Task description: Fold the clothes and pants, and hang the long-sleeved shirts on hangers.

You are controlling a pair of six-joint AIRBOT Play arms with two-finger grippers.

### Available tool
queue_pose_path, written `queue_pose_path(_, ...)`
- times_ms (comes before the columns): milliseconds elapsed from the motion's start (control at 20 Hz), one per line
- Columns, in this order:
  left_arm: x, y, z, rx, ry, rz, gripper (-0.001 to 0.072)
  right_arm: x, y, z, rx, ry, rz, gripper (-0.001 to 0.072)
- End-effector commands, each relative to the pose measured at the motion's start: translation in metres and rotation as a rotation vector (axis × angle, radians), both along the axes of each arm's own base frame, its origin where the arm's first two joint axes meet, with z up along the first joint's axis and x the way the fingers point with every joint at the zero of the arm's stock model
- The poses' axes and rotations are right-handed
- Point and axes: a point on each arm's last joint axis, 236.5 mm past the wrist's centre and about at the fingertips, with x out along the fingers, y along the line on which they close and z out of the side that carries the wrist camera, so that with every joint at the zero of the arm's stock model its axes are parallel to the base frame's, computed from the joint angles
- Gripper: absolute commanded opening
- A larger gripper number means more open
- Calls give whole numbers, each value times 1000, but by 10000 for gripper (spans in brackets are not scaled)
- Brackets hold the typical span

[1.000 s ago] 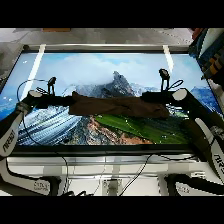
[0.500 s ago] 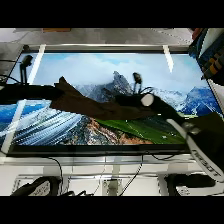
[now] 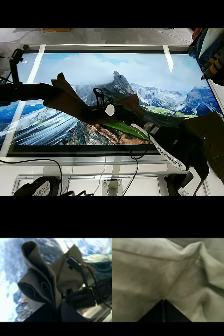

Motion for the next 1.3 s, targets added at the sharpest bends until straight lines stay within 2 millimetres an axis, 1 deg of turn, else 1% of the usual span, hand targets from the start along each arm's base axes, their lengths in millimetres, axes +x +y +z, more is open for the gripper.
queue_pose_path(0,7,-37,-8,-73,32,-54,19,14,-58,-3,-152,17,55,21)
queue_pose_path(50,15,-58,-8,-131,45,-54,18,26,-97,1,-224,21,50,21)
queue_pose_path(150,33,-103,-6,-233,34,-48,19,51,-177,16,-341,22,-3,21)
queue_pose_path(200,42,-130,-10,-280,33,-34,19,62,-214,25,-379,25,-47,21)
queue_pose_path(250,49,-156,-18,-309,36,-17,19,71,-252,37,-403,31,-102,21)
queue_pose_path(300,54,-181,-30,-319,43,-2,19,77,-281,48,-409,32,-146,21)
queue_pose_path(350,55,-208,-47,-319,52,13,19,82,-310,59,-410,29,-190,21)
queue_pose_path(450,58,-250,-87,-280,47,62,20,88,-360,73,-413,32,-269,21)
queue_pose_path(500,58,-267,-109,-251,34,93,31,89,-383,76,-416,39,-304,21)
queue_pose_path(550,57,-279,-126,-226,23,113,125,88,-401,77,-418,55,-337,21)
queue_pose_path(600,54,-288,-139,-207,22,119,465,87,-418,76,-420,73,-368,21)
queue_pose_path(650,50,-294,-147,-200,32,117,709,87,-432,76,-423,79,-389,21)
queue_pose_path(700,48,-296,-148,-197,33,108,720,88,-444,76,-436,64,-381,21)
queue_pose_path(750,47,-295,-143,-198,24,101,720,89,-456,75,-460,34,-352,21)
queue_pose_path(800,51,-289,-133,-202,6,104,720,91,-469,75,-480,8,-332,21)
queue_pose_path(850,57,-279,-118,-203,-28,104,720,91,-481,72,-490,1,-329,21)
queue_pose_path(900,64,-267,-100,-198,-72,105,720,89,-492,65,-493,4,-308,20)
queue_pose_path(950,70,-251,-79,-189,-125,105,720,82,-494,54,-459,27,-263,20)
queue_pose_path(1000,74,-235,-59,-177,-173,102,720,74,-485,44,-383,41,-196,20)
queue_pose_path(1050,77,-217,-38,-162,-222,100,720,66,-464,38,-236,54,-123,20)
queue_pose_path(1100,79,-200,-20,-143,-265,99,720,65,-445,37,-91,67,-109,23)
queue_pose_path(1150,80,-181,-2,-121,-311,104,720,70,-433,35,16,77,-135,146)
queue_pose_path(1200,80,-164,14,-100,-352,111,720,76,-424,30,80,89,-170,542)
queue_pose_path(1250,79,-147,29,-76,-391,119,720,80,-415,23,109,113,-196,704)
